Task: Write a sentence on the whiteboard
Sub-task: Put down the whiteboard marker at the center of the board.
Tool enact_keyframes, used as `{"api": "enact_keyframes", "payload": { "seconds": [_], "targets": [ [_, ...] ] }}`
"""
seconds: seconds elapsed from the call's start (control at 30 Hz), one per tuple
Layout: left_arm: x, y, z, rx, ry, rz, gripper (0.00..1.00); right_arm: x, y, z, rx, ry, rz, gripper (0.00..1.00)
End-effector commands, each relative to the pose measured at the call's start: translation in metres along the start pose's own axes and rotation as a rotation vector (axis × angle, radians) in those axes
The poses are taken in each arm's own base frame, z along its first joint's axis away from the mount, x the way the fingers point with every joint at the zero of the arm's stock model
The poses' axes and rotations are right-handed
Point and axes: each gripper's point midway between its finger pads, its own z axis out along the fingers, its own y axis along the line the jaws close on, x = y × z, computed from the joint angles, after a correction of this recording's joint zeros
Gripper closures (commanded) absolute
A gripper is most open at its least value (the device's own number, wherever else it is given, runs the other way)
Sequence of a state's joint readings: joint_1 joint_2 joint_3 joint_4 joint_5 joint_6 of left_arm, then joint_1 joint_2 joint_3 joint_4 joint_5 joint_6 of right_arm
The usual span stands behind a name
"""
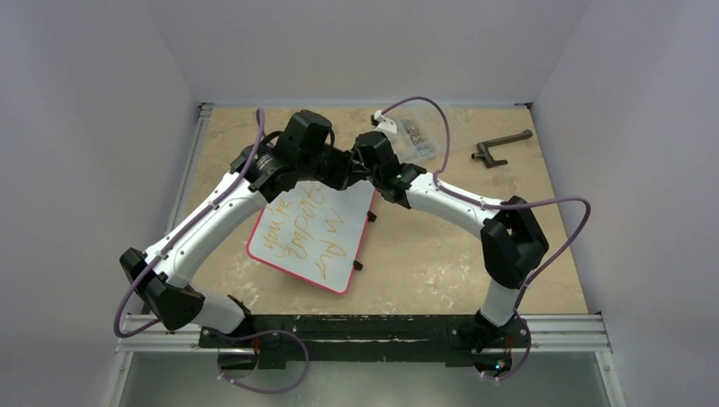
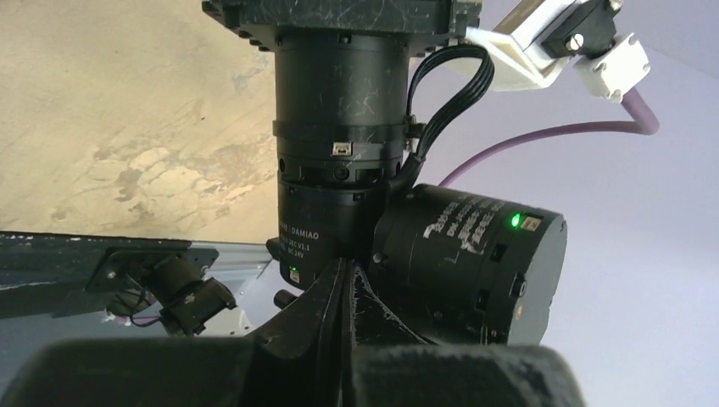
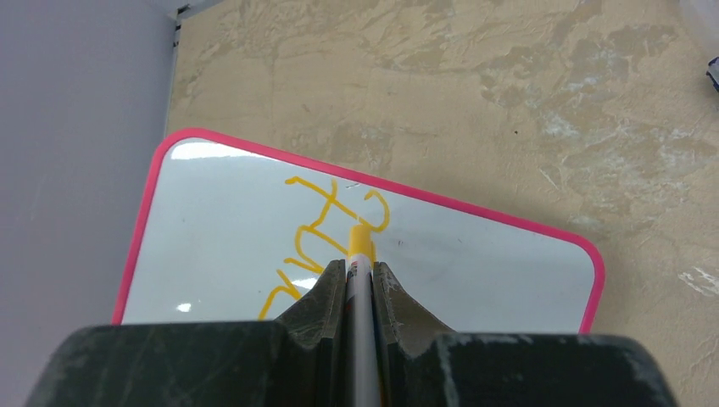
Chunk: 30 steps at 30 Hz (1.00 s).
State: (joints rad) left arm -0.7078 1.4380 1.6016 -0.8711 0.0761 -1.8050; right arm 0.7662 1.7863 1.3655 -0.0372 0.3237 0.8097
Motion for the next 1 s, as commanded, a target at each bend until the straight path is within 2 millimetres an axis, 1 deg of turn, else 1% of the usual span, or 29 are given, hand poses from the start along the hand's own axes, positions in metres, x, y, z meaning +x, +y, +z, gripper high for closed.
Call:
{"api": "enact_keyframes", "payload": {
  "seconds": [0.0,0.07,0.27,0.33,0.43,0.47,0.53,0.67,0.7,0.77,0.87,0.97],
  "targets": [
    [0.001,-0.034,-0.018,0.150,0.005,-0.010,1.00,-0.036,0.022,-0.026,-0.078,-0.092,0.010,1.00],
    [-0.003,-0.032,-0.017,0.149,-0.004,-0.016,0.99,-0.045,0.016,-0.031,-0.076,-0.112,0.016,1.00],
    [-0.018,-0.029,-0.021,0.154,-0.041,-0.008,0.69,-0.072,-0.010,-0.051,-0.040,-0.163,0.006,1.00],
    [-0.020,-0.030,-0.023,0.166,-0.044,0.005,0.61,-0.080,-0.018,-0.057,-0.022,-0.182,-0.003,1.00],
    [-0.021,-0.038,-0.028,0.208,-0.057,0.072,0.46,-0.085,-0.033,-0.065,0.025,-0.189,-0.032,1.00],
    [-0.022,-0.038,-0.029,0.211,-0.067,0.102,0.41,-0.087,-0.038,-0.068,0.039,-0.194,-0.042,1.00],
    [-0.026,-0.036,-0.031,0.209,-0.089,0.135,0.33,-0.089,-0.047,-0.076,0.067,-0.204,-0.066,1.00],
    [-0.041,-0.027,-0.036,0.190,-0.124,0.218,0.18,-0.081,-0.074,-0.094,0.146,-0.189,-0.130,1.00],
    [-0.047,-0.023,-0.038,0.181,-0.135,0.236,0.14,-0.078,-0.083,-0.100,0.167,-0.176,-0.145,1.00],
    [-0.061,-0.015,-0.040,0.165,-0.173,0.272,0.08,-0.069,-0.097,-0.109,0.193,-0.156,-0.160,1.00],
    [-0.083,-0.003,-0.043,0.137,-0.233,0.354,0.05,-0.053,-0.116,-0.121,0.208,-0.138,-0.157,1.00],
    [-0.104,0.007,-0.047,0.077,-0.313,0.472,0.05,-0.041,-0.131,-0.130,0.211,-0.135,-0.134,1.00]
  ]
}}
